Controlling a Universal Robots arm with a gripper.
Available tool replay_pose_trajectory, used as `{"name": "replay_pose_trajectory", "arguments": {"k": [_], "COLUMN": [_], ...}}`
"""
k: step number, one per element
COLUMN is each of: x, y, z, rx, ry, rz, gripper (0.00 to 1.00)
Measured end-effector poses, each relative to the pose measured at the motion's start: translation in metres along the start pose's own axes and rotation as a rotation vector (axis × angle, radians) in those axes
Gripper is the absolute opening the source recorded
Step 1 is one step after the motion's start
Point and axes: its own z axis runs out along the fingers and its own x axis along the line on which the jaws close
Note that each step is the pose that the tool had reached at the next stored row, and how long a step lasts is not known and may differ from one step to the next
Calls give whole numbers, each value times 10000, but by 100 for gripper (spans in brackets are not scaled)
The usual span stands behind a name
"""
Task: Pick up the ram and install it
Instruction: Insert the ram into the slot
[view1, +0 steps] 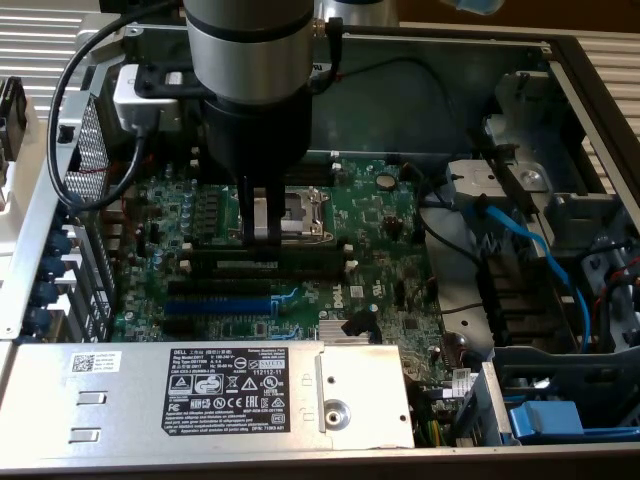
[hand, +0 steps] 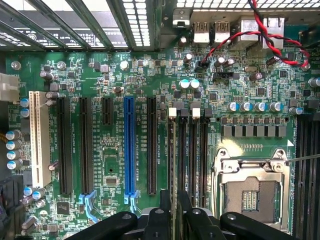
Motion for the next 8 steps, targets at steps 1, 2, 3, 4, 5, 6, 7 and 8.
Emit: {"name": "replay_pose_trajectory", "arguments": {"k": [1, 2, 3, 4, 5, 6, 7, 8], "x": [0, 0, -1, -1, -1, -1, -2, -2], "y": [-1, -1, -2, -3, -4, -5, -5, -6], "z": [-13, -26, -41, -56, -72, -88, -105, -118], "rx": [1, 1, 2, 2, 2, 3, 2, 3], "ry": [-1, -1, 0, -1, 1, -1, 0, 0], "rz": [1, 0, 0, -1, -1, 0, 0, 0], "gripper": [20, 20, 20, 20, 20, 20, 20, 20]}}
